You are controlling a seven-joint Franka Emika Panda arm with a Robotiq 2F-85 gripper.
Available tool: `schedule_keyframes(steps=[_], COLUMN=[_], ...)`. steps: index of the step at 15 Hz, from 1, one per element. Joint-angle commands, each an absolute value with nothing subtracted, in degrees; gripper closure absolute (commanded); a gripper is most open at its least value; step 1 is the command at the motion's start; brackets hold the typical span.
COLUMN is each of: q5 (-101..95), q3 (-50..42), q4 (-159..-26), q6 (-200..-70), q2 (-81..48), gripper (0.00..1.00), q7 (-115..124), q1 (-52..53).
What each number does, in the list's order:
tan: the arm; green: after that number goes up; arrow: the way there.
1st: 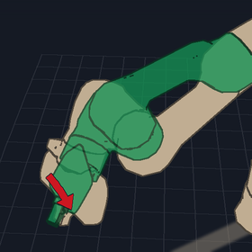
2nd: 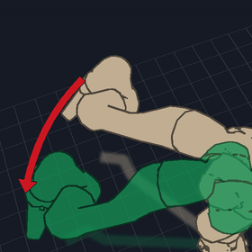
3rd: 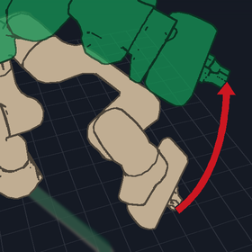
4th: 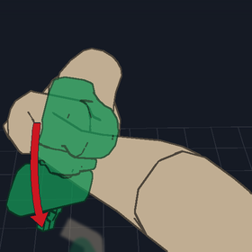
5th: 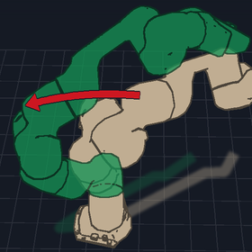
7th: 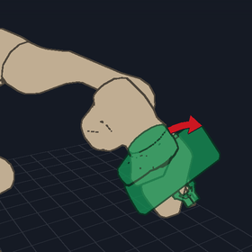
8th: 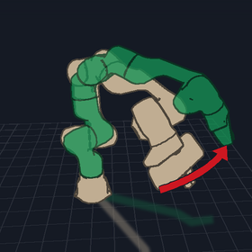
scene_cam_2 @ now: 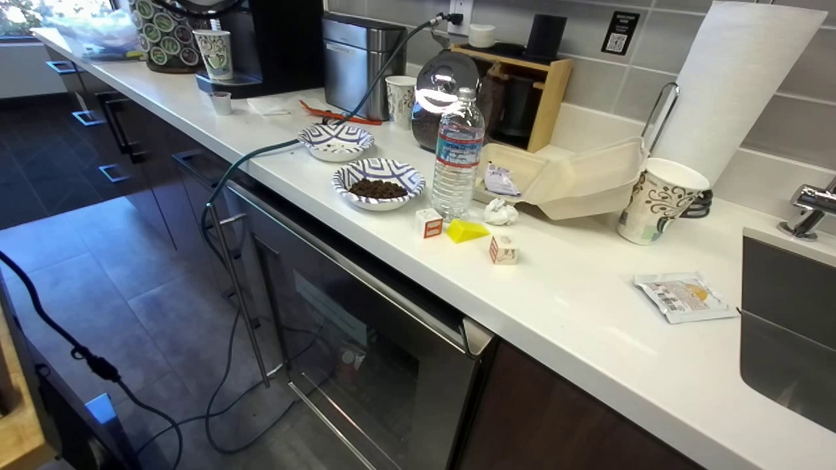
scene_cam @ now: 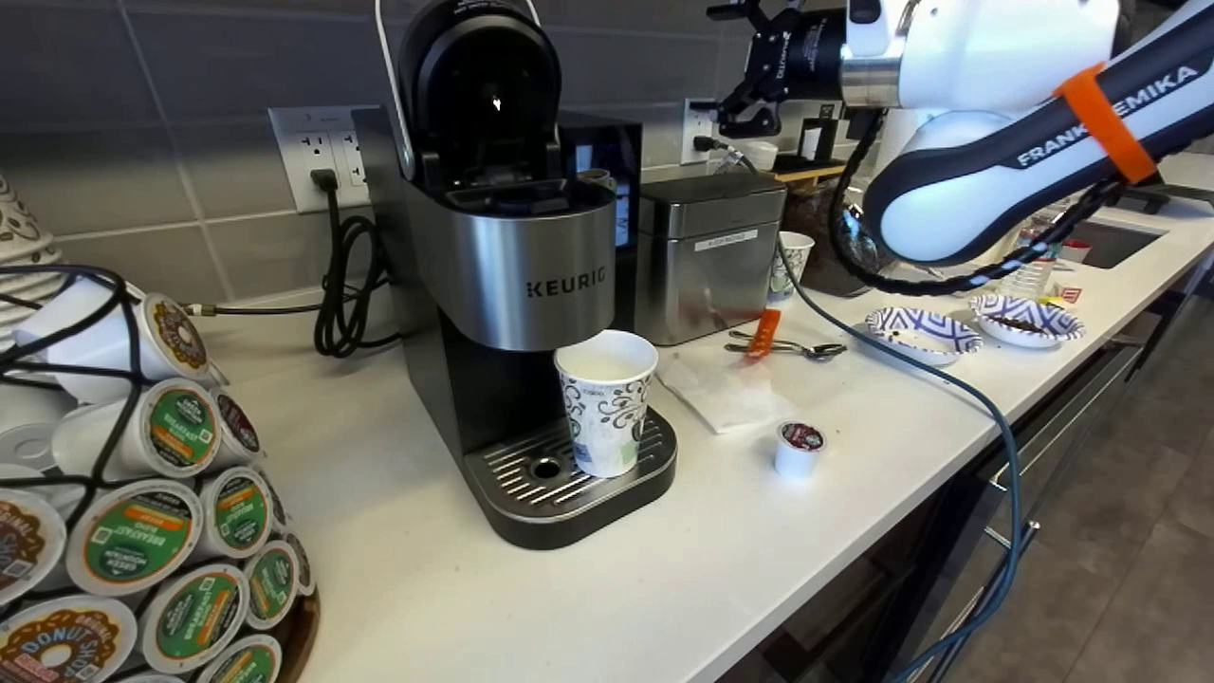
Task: Open the silver bin
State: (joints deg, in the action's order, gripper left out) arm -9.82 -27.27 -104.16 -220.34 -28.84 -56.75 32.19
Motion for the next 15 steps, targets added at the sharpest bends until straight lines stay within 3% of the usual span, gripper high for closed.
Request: schedule_keyframes(steps=[1,5,10,15], q5=[-12.88,-14.45,-6.62,-5.49], q3=[-29.36,-32.07,-36.81,-36.00], q4=[-118.40,-127.39,-125.18,-122.33], q6=[-217.18,-211.29,-214.15,-213.30], q2=[-18.77,-13.00,-17.87,-21.35], gripper=[0.00,0.00,0.00,0.00], q7=[-57.55,-60.91,-71.09,-73.25], q1=[33.00,33.82,37.61,38.62])
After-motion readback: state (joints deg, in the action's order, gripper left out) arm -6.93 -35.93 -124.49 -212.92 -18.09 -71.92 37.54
